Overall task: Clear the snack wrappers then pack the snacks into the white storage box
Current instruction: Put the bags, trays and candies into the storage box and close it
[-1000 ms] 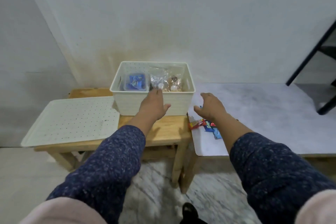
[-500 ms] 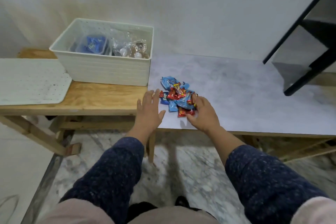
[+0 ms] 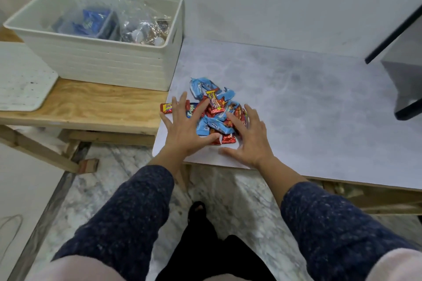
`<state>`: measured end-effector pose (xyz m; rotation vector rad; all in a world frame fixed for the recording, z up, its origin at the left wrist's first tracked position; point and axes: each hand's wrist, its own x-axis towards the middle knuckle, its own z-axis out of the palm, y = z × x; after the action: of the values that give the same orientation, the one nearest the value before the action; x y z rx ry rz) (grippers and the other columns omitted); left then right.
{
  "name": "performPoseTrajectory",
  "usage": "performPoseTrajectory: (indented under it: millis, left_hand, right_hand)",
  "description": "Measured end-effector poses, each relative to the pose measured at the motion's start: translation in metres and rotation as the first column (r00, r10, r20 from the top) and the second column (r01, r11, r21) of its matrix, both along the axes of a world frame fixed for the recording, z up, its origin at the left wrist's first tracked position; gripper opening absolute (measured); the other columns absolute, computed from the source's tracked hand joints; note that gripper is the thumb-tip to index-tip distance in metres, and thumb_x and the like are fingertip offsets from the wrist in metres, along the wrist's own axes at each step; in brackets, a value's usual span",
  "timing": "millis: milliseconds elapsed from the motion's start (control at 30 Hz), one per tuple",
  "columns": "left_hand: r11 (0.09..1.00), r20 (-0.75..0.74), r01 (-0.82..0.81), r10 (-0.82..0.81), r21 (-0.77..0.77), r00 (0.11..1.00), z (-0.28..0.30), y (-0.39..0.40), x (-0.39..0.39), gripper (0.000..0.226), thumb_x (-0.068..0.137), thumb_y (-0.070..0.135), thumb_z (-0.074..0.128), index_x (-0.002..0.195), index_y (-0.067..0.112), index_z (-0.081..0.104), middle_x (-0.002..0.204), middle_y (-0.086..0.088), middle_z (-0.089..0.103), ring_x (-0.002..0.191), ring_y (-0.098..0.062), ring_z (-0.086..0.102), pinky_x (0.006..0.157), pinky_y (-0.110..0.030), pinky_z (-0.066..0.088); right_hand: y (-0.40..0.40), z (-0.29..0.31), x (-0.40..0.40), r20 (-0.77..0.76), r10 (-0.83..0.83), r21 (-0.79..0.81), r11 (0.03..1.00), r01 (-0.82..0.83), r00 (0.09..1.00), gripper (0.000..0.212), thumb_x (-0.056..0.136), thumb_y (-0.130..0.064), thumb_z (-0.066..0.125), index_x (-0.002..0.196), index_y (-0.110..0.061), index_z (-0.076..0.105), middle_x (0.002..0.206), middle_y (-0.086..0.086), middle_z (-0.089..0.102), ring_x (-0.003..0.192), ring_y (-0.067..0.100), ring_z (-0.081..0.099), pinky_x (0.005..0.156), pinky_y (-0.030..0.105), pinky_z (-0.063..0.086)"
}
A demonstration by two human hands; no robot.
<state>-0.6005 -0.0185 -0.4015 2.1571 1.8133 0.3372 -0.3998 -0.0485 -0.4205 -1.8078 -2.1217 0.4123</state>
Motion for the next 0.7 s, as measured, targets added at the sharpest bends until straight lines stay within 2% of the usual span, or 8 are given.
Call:
performPoseTrajectory:
  millis: [100,200,267,333,433,500,567,700]
  left_hand:
    - [1.000,0.023,0.007,-0.006,-0.013,1.000,-0.012,0.024,-0.008,0.090,0.062,0.083,0.050,0.139,0.060,0.009,0.158,-0.001,-0.012,0.145,-0.033,-0.014,0.108,-0.066,-0.008]
    - [0.999,-0.037,0.033,-0.034,-0.029,0.999,-0.028,0.035,-0.011,0.085,0.060,0.088,0.036,0.138,0.058,0.019,0.155,-0.004,0.014,0.145,-0.030,0.005,0.112,-0.062,0.003]
    - [0.998,-0.080,0.032,-0.028,0.050,0.996,-0.032,0.037,-0.010,0.081,0.063,0.085,0.027,0.135,0.048,0.037,0.144,0.000,0.035,0.136,-0.025,0.025,0.109,-0.055,0.017]
    - [0.994,-0.096,0.027,-0.017,0.103,0.995,-0.033,0.036,-0.006,0.073,0.070,0.078,0.028,0.128,0.039,0.047,0.134,0.000,0.044,0.124,-0.024,0.038,0.101,-0.048,0.028]
    - [0.992,-0.029,-0.004,0.008,0.129,1.000,-0.034,0.030,-0.002,0.051,0.084,0.059,0.047,0.126,0.030,0.050,0.125,-0.005,0.048,0.110,-0.027,0.049,0.088,-0.040,0.041]
    - [0.991,0.049,-0.023,0.017,0.134,0.999,-0.032,0.025,0.001,0.042,0.087,0.045,0.053,0.124,0.023,0.052,0.119,-0.009,0.049,0.100,-0.027,0.055,0.079,-0.035,0.046]
    - [0.990,0.075,-0.027,0.016,0.138,0.997,-0.030,0.021,0.003,0.039,0.089,0.039,0.053,0.122,0.020,0.053,0.116,-0.011,0.050,0.093,-0.028,0.058,0.073,-0.032,0.047]
    - [0.987,0.117,-0.071,0.054,0.144,0.992,-0.024,0.015,0.004,0.036,0.089,0.036,0.054,0.119,0.017,0.053,0.114,-0.012,0.051,0.088,-0.029,0.058,0.070,-0.031,0.044]
  right_hand:
    - [0.024,-0.009,0.000,-0.012,0.069,-0.007,0.998,-0.069,0.998,0.089,0.062,-0.077,0.059,0.140,-0.051,0.026,0.158,0.004,0.006,0.146,0.033,0.006,0.114,0.060,0.015]
    - [0.040,-0.019,-0.001,0.045,0.088,0.004,0.996,-0.088,0.995,0.078,0.064,-0.079,0.050,0.134,-0.045,0.042,0.154,0.004,0.022,0.142,0.032,0.021,0.110,0.056,0.024]
    - [0.045,-0.023,-0.002,0.083,0.079,0.093,0.992,-0.086,0.993,0.065,0.071,-0.072,0.051,0.124,-0.034,0.056,0.142,0.008,0.042,0.129,0.033,0.041,0.100,0.049,0.036]
    - [0.046,-0.023,-0.002,0.103,0.037,0.168,0.984,-0.054,0.994,0.054,0.073,-0.059,0.053,0.113,-0.025,0.063,0.124,0.010,0.055,0.109,0.033,0.053,0.084,0.043,0.044]
    - [0.044,-0.022,-0.002,0.115,-0.030,0.212,0.977,0.005,0.993,0.042,0.070,-0.043,0.057,0.102,-0.016,0.064,0.103,0.012,0.057,0.087,0.034,0.054,0.066,0.037,0.047]
    - [0.042,-0.023,-0.003,0.103,-0.038,0.202,0.979,0.017,0.994,0.035,0.071,-0.031,0.066,0.101,-0.012,0.063,0.098,0.014,0.055,0.083,0.033,0.051,0.058,0.034,0.046]
    - [0.038,-0.023,-0.003,0.108,-0.036,0.185,0.983,0.016,0.993,0.031,0.074,-0.024,0.068,0.101,-0.011,0.062,0.099,0.015,0.054,0.084,0.033,0.050,0.055,0.030,0.040]
    - [0.033,-0.013,0.000,0.048,-0.057,0.174,0.984,0.048,0.997,0.022,0.078,-0.017,0.065,0.098,-0.010,0.061,0.097,0.014,0.052,0.082,0.032,0.048,0.055,0.032,0.039]
